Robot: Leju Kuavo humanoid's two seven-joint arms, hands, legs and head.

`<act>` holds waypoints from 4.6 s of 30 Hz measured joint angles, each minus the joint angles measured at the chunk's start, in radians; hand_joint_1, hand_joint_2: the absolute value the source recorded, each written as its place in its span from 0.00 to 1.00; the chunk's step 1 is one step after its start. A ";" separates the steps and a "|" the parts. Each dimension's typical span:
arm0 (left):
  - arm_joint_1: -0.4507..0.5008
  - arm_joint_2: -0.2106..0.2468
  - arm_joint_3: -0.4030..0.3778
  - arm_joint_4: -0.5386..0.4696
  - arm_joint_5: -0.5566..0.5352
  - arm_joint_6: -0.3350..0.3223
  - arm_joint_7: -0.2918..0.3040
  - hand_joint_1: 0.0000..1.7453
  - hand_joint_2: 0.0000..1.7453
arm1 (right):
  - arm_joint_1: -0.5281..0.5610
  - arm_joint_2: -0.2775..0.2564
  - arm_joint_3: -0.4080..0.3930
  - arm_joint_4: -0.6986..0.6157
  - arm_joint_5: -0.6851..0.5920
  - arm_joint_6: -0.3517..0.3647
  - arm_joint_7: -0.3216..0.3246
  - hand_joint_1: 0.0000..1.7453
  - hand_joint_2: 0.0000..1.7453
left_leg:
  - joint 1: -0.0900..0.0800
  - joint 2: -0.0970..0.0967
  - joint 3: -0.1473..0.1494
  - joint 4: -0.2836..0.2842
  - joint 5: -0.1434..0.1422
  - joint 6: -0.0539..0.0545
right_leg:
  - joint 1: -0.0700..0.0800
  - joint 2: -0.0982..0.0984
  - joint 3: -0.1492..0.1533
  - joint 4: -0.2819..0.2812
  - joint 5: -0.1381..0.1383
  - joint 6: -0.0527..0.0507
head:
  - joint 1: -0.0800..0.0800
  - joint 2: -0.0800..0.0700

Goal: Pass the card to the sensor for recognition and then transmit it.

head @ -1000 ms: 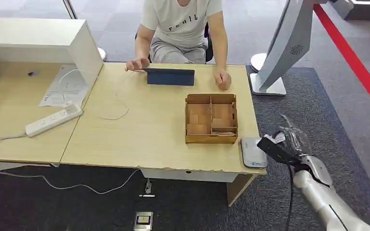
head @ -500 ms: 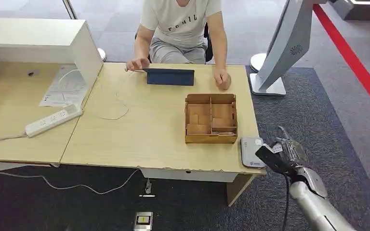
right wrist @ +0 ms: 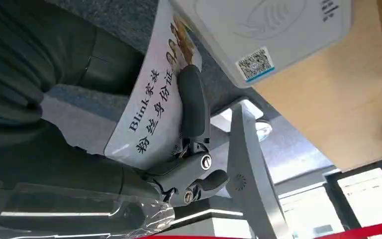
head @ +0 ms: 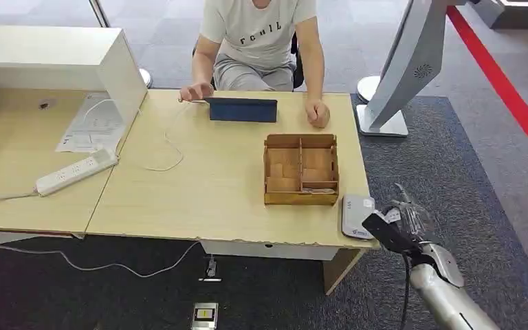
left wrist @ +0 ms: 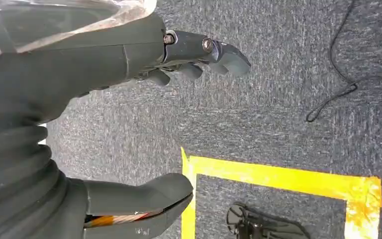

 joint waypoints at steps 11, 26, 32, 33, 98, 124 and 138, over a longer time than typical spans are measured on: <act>0.000 0.001 -0.022 0.000 -0.005 -0.009 -0.002 0.00 1.00 | -0.211 -0.012 0.015 -0.057 0.074 0.023 -0.001 1.00 1.00 | 0.000 0.000 0.000 0.000 0.000 0.000 | 0.000 0.000 0.000 0.000 0.001 0.000 | 0.000 0.000; -0.021 -0.010 -0.070 0.000 -0.014 -0.085 -0.130 0.00 0.00 | -0.417 0.108 0.118 -0.058 0.181 0.055 0.081 1.00 1.00 | 0.000 0.000 0.000 0.000 0.000 0.000 | 0.000 0.000 0.000 0.001 0.001 0.000 | 0.000 0.000; -0.021 -0.020 -0.089 0.000 -0.031 -0.066 -0.112 0.00 0.00 | -0.431 0.141 0.158 -0.029 0.229 0.057 0.106 1.00 1.00 | 0.000 0.000 0.000 0.000 0.000 0.000 | 0.000 0.000 0.000 0.001 0.001 0.000 | 0.000 0.000; -0.021 -0.022 -0.090 0.000 -0.031 -0.071 -0.107 0.00 0.00 | -0.435 0.147 0.164 -0.026 0.234 0.059 0.109 1.00 1.00 | 0.000 0.000 0.000 0.000 0.000 0.000 | 0.000 0.000 0.000 0.001 0.001 0.000 | 0.000 0.000; 0.004 -0.037 -0.111 0.002 0.158 -0.002 -0.040 0.00 1.00 | 0.213 -0.256 0.026 -0.899 -0.023 0.174 0.365 0.00 1.00 | 0.000 0.000 0.001 -0.001 -0.001 0.000 | 0.000 0.000 0.001 0.000 0.000 0.000 | 0.000 0.000; -0.005 -0.039 -0.136 0.002 0.158 -0.002 -0.029 0.00 1.00 | 0.105 0.080 0.146 -0.399 0.103 -0.018 0.283 0.00 1.00 | 0.001 0.000 0.001 -0.001 0.000 -0.001 | 0.001 0.000 0.000 0.000 0.000 -0.001 | 0.000 0.000; -0.005 -0.039 -0.146 0.002 0.167 0.009 0.002 0.00 1.00 | 0.038 0.111 0.120 -0.260 0.187 -0.012 0.273 0.00 1.00 | 0.001 0.000 0.001 -0.001 0.000 -0.001 | 0.001 0.000 0.001 0.000 0.000 -0.001 | 0.000 0.000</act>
